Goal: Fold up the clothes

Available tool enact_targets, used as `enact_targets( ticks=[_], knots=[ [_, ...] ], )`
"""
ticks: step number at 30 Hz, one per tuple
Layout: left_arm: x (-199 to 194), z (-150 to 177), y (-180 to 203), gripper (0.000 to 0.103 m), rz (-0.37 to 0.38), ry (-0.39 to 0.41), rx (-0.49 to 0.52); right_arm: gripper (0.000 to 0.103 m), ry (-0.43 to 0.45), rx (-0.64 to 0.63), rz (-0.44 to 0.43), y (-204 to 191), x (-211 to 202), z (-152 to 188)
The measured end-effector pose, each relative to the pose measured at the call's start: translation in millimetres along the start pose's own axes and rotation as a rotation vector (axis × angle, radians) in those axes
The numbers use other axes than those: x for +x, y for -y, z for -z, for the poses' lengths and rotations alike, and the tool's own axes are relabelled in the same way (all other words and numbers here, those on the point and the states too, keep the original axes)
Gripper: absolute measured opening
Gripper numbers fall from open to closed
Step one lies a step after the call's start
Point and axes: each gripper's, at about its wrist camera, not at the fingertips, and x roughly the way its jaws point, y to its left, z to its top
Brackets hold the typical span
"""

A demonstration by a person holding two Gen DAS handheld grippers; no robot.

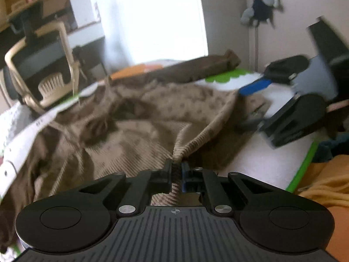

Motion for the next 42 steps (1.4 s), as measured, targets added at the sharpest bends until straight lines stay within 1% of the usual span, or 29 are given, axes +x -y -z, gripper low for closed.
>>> enact_targets(
  ticks=[3, 4, 6, 9, 12, 15, 17, 18, 20, 21, 23, 24, 26, 27, 28, 29, 30, 33, 34, 35, 37, 39, 42],
  knots=[
    [-9, -4, -2, 0.009, -0.002, 0.021, 0.003, 0.073, 0.016, -0.045, 0.139, 4, 6, -2],
    [-11, -5, -3, 0.009, -0.001, 0.025, -0.005, 0.073, 0.026, -0.047, 0.18, 9, 1, -3],
    [-14, -2, -6, 0.009, 0.004, 0.023, -0.02, 0.073, 0.049, -0.025, 0.227, 24, -17, -2],
    [-22, 9, -5, 0.009, 0.069, -0.003, -0.049, 0.073, 0.071, 0.015, 0.251, 47, -51, 2],
    [-26, 22, 1, 0.009, 0.112, -0.044, -0.043, 0.077, 0.065, 0.081, 0.204, 67, -75, 10],
    [-24, 30, 4, 0.022, 0.115, -0.067, -0.029, 0.077, 0.075, 0.175, 0.162, 82, -85, 14],
    [-22, 31, 2, 0.049, 0.112, -0.068, -0.037, 0.077, 0.076, 0.226, 0.109, 84, -82, 13],
    [-22, 29, -3, 0.053, 0.108, -0.059, -0.059, 0.077, 0.071, 0.23, 0.083, 81, -77, 12],
    [-20, 26, -12, 0.054, 0.113, -0.044, -0.117, 0.075, 0.04, 0.156, 0.058, 62, -63, 11],
    [-19, 25, -17, 0.054, 0.12, -0.037, -0.147, 0.072, 0.022, 0.112, 0.048, 52, -56, 11],
    [-15, 25, -20, 0.055, 0.117, -0.039, -0.158, 0.051, -0.022, 0.071, 0.001, 37, -40, 13],
    [-10, 26, -21, 0.055, 0.114, -0.048, -0.16, 0.048, -0.04, 0.062, -0.02, 31, -32, 14],
    [-1, 28, -22, 0.055, 0.111, -0.068, -0.172, 0.035, -0.059, 0.052, -0.039, 20, -21, 17],
    [4, 29, -22, 0.055, 0.112, -0.078, -0.181, 0.034, -0.053, 0.049, -0.035, 17, -18, 19],
    [7, 30, -21, 0.055, 0.113, -0.082, -0.183, 0.028, -0.041, 0.057, -0.027, 17, -19, 20],
    [10, 31, -21, 0.055, 0.115, -0.086, -0.184, 0.009, -0.025, 0.077, -0.015, 22, -25, 20],
    [12, 32, -20, 0.054, 0.115, -0.087, -0.18, 0.005, -0.009, 0.098, -0.003, 27, -31, 19],
    [13, 36, -19, 0.048, 0.101, -0.094, -0.174, 0.004, 0.039, 0.159, 0.033, 41, -47, 18],
    [12, 36, -21, 0.041, 0.096, -0.095, -0.18, 0.004, 0.055, 0.179, 0.045, 45, -53, 17],
    [9, 37, -23, 0.036, 0.092, -0.093, -0.185, 0.004, 0.071, 0.199, 0.057, 50, -59, 17],
    [2, 38, -25, 0.035, 0.086, -0.085, -0.19, 0.004, 0.106, 0.211, 0.065, 56, -76, 16],
    [-6, 38, -27, 0.036, 0.08, -0.081, -0.183, 0.004, 0.121, 0.212, 0.06, 61, -84, 16],
    [-16, 39, -28, 0.042, 0.075, -0.081, -0.169, 0.004, 0.135, 0.211, 0.049, 66, -90, 14]
  ],
)
